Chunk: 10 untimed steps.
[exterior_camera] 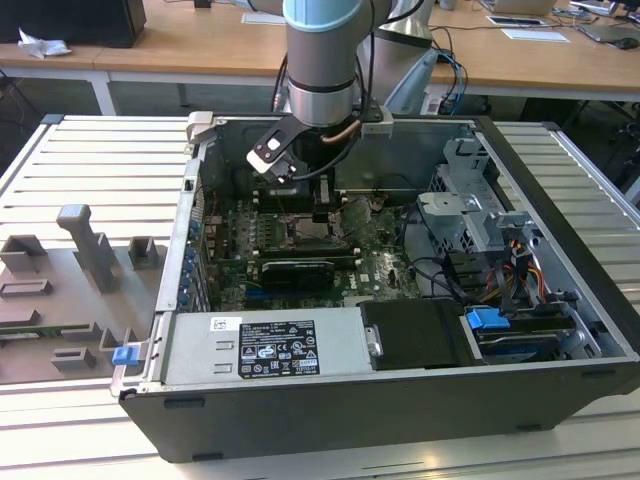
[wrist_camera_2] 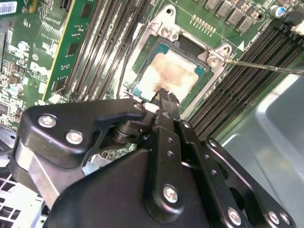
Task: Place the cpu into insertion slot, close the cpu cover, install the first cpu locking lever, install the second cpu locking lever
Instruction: 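Close the cpu cover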
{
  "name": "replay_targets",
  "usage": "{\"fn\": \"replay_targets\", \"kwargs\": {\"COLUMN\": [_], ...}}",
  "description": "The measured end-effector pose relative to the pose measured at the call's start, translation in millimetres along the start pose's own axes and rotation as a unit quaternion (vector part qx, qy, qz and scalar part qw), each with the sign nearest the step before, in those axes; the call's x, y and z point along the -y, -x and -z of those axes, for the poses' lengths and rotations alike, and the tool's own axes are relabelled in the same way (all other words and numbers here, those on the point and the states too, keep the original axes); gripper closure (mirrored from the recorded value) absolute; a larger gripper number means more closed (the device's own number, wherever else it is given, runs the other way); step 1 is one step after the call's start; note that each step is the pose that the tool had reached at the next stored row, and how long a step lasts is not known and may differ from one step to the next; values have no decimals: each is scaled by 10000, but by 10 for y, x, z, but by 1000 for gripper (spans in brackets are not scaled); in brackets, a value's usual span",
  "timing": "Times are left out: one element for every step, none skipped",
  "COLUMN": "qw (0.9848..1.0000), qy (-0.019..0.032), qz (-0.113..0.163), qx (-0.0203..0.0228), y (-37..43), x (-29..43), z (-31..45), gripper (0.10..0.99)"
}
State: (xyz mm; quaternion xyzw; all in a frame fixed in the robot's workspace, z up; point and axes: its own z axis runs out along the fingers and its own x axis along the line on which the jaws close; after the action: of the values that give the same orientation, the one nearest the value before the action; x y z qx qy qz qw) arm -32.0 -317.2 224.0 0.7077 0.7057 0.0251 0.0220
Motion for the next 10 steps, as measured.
{"fn": "replay_targets", "kwargs": {"qw": [10000, 10000, 10000, 10000, 10000, 10000, 10000, 10000, 10000, 10000], "qy": [0, 0, 1, 1, 0, 1, 1, 1, 0, 1], "qz": [0, 0, 0, 0, 0, 0, 0, 0, 0, 0], "qx": [0, -1, -1, -1, -1, -1, -1, -1, -1, -1], "y": [0, -1, -1, -1, -1, -1, -2, -2, -2, -2], "x": [-1, -3, -7, -9, -12, -14, -17, -20, -20, -21], "z": [19, 49, 106, 139, 183, 205, 252, 289, 303, 316], "gripper": [980, 980, 980, 980, 980, 980, 980, 980, 980, 980]}}
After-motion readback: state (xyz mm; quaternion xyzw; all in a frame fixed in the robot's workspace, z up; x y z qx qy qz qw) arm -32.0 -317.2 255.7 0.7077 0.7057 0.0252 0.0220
